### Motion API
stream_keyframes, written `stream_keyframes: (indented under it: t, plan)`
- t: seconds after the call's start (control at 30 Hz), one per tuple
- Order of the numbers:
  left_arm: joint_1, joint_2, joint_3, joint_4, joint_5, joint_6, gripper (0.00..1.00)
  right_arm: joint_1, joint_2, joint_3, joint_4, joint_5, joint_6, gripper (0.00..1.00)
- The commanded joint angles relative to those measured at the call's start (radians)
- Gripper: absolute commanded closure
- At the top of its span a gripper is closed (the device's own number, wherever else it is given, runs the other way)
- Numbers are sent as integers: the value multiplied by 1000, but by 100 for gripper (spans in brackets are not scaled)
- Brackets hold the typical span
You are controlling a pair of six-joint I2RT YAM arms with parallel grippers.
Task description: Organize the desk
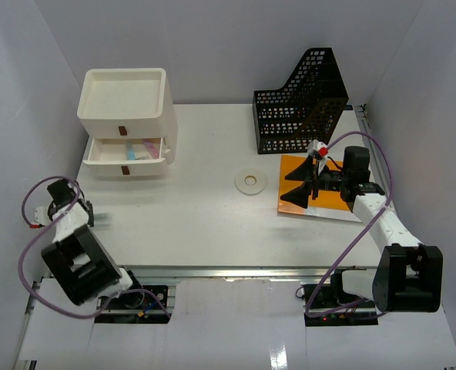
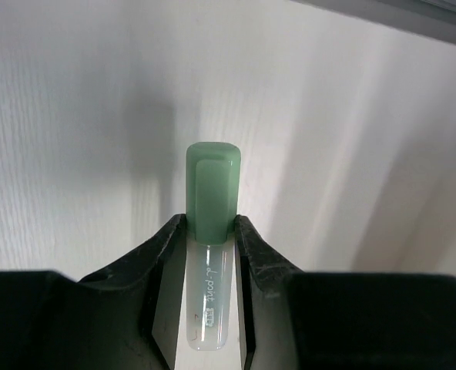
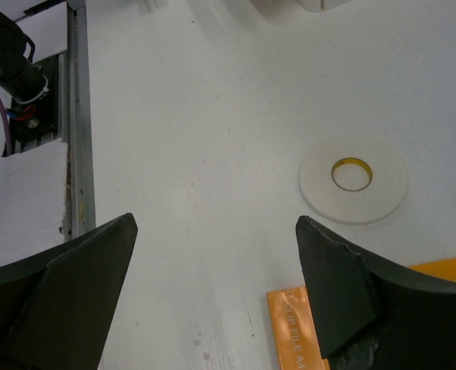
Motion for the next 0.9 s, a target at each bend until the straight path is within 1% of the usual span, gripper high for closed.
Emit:
stream_keyframes:
  t: [0.0,0.03,0.07,0.13,0.17,0.27,0.37,0.43,0.53,0.73,0.77,0.8,0.87]
  plan:
    - [-3,-280,-71,28,187,37,86,-8,-26,14,8,-30,9,10]
    - [-4,-319,-88,28,234,28,87,-8,-26,13,10,-31,10,10]
    - [-8,-333,-98,28,299,11,87,-7,-27,14,10,-31,10,10]
    - [-19,-348,-99,41,378,-9,88,-7,-28,15,11,-34,10,10]
    - [-32,-347,-90,48,411,-14,88,-8,-29,15,10,-33,10,10]
    - [-124,-279,-4,67,488,-32,88,-7,-30,13,9,-30,7,10]
    - [-200,-212,124,78,498,-44,88,-8,-30,16,2,-24,-1,10]
    - [-253,-140,219,79,491,-51,88,-8,-29,18,-7,-18,-9,10]
    - [-280,-56,312,78,488,-68,88,-8,-27,19,-15,-13,-20,10]
    - [-306,101,438,77,466,-95,87,-8,-21,25,-33,-7,-40,10]
    - [-307,129,453,77,471,-98,83,-7,-21,25,-34,-5,-41,10]
    - [-308,153,469,77,477,-101,78,-6,-21,25,-35,-3,-43,10]
    - [-311,185,495,78,481,-102,58,-8,-19,25,-38,-1,-49,10]
